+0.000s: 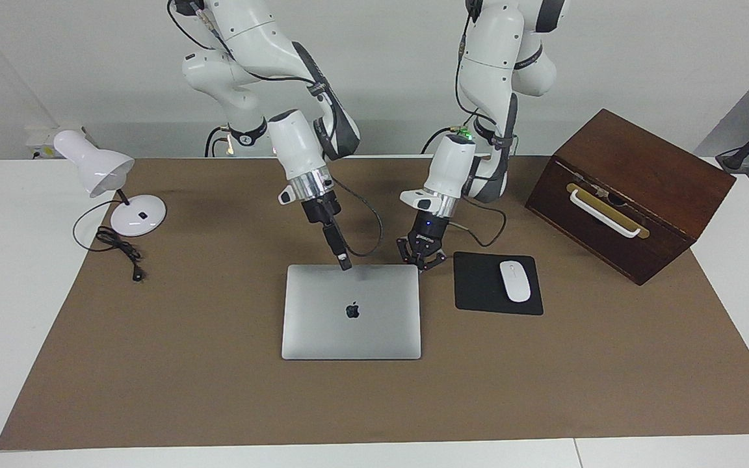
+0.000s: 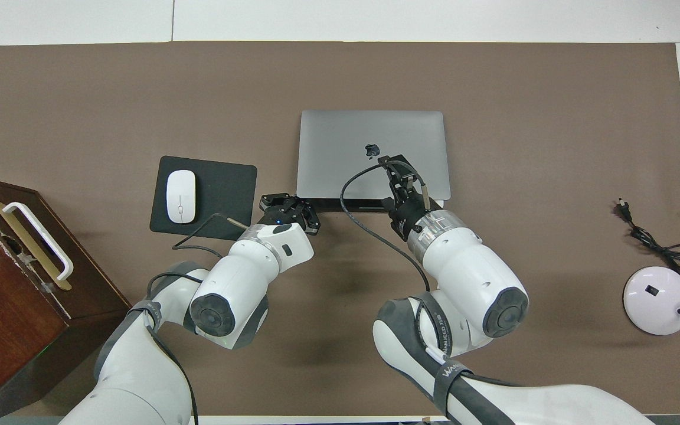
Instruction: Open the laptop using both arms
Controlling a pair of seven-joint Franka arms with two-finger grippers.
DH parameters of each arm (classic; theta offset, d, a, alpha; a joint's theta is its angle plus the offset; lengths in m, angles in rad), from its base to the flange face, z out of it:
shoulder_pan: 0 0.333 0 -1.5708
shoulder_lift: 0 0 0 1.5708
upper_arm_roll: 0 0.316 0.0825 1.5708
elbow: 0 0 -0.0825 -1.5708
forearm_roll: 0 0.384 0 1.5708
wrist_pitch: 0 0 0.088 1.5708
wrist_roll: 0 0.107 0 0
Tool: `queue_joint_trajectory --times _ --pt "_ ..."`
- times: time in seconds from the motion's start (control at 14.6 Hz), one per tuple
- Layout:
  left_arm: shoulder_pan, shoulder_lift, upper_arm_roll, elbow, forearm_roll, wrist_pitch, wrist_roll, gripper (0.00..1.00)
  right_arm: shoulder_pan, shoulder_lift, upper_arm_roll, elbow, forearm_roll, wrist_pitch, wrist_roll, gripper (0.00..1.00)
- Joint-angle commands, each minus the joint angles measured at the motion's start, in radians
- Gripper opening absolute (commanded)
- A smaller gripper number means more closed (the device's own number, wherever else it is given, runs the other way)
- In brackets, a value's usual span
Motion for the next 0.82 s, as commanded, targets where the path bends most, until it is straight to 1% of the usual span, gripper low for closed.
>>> queue_joint_trajectory --times 0.0,0.21,0.34,0.48,0.76 --pt "0.018 0.033 -0.003 0.039 0.015 0.016 0.005 0.0 -0.018 0.043 0.007 0.046 0.01 0.01 -0.044 1.0" --pt "0.018 0.043 -0.003 0.048 0.015 0.015 0.005 0.0 -0.018 0.046 0.007 0.046 0.01 0.01 -0.044 1.0" --pt "0.018 0.045 -0.002 0.045 0.019 0.015 0.007 0.0 -0.016 0.064 0.009 0.046 0.01 0.025 -0.044 1.0" --pt "0.018 0.054 -0.002 0.047 0.021 0.016 0.009 0.0 0.002 0.085 0.012 0.038 0.019 0.074 -0.032 1.0" --pt "0.021 0.06 -0.002 0.047 0.033 0.016 0.012 0.0 0.014 0.073 0.063 -0.005 0.025 0.122 0.008 1.0"
